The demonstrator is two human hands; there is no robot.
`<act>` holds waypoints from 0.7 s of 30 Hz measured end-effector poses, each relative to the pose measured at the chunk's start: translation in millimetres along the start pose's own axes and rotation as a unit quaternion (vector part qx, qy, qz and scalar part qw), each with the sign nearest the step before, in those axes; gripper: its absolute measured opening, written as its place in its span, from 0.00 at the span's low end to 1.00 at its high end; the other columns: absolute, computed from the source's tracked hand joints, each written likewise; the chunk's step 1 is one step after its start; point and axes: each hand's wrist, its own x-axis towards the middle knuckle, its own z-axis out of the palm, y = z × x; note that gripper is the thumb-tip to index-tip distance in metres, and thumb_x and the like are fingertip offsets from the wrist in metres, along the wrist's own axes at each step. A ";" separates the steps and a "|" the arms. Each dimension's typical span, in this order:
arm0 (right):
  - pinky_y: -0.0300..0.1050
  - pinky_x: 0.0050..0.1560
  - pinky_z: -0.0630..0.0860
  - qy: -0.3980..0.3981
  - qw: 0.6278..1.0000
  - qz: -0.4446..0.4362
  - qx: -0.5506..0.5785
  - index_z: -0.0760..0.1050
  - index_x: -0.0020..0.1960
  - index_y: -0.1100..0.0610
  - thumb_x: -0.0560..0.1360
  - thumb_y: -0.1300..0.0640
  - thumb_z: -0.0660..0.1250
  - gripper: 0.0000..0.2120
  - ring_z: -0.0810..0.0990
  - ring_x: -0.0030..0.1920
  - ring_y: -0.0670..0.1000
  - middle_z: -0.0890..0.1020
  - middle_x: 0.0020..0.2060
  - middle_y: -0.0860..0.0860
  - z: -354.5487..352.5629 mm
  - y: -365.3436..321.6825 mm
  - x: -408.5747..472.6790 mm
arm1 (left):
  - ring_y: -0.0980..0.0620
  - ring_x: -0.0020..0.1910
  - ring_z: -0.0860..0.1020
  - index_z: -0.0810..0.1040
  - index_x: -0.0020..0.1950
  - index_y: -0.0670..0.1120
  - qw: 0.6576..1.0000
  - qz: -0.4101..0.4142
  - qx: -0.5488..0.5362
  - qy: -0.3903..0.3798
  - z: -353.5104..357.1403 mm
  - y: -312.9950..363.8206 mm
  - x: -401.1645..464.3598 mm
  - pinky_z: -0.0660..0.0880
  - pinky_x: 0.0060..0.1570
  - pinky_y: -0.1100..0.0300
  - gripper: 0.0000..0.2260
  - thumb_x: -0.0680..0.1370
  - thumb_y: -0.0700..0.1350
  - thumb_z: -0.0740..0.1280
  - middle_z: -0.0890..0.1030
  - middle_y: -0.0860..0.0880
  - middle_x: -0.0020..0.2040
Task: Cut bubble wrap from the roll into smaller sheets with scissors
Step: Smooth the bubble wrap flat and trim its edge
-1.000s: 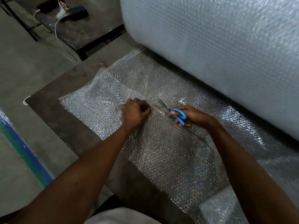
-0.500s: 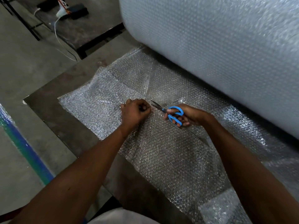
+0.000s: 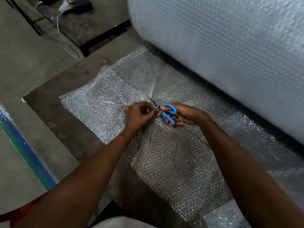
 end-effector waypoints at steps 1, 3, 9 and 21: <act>0.38 0.21 0.68 0.002 1.000 -0.001 0.005 0.81 0.64 0.65 0.82 0.41 0.69 0.26 0.80 0.32 0.54 0.82 0.43 0.63 1.1 0.6 2.1 | 0.58 0.44 0.83 0.84 0.47 0.57 1.000 -0.002 -0.006 0.001 -0.9 0.4 -0.4 0.67 0.65 0.47 0.15 0.76 0.67 0.74 0.84 0.61 0.39; 0.38 0.22 0.67 0.002 1.000 0.003 0.023 0.81 0.64 0.64 0.83 0.41 0.68 0.26 0.80 0.32 0.54 0.82 0.42 0.61 2.5 1.6 6.0 | 0.60 0.43 0.83 0.84 0.47 0.57 1.000 -0.003 -0.026 -0.001 -2.0 -0.1 -0.3 0.70 0.65 0.45 0.13 0.76 0.65 0.75 0.85 0.61 0.40; 0.38 0.22 0.68 0.023 0.999 0.012 0.029 0.85 0.57 0.59 0.81 0.38 0.70 0.23 0.81 0.34 0.56 0.82 0.43 0.64 3.7 -5.8 11.5 | 0.57 0.39 0.85 0.85 0.47 0.53 0.995 0.003 -0.096 -0.003 -4.1 2.4 -1.4 0.83 0.48 0.50 0.10 0.76 0.58 0.80 0.86 0.59 0.39; 0.41 0.24 0.62 0.035 0.998 -0.026 -0.039 0.85 0.49 0.56 0.76 0.38 0.77 0.20 0.72 0.32 0.54 0.80 0.41 0.65 2.9 -8.9 23.9 | 0.59 0.40 0.85 0.85 0.47 0.54 0.997 0.005 -0.080 0.003 -1.4 -5.8 1.4 0.82 0.55 0.46 0.09 0.75 0.57 0.77 0.85 0.60 0.40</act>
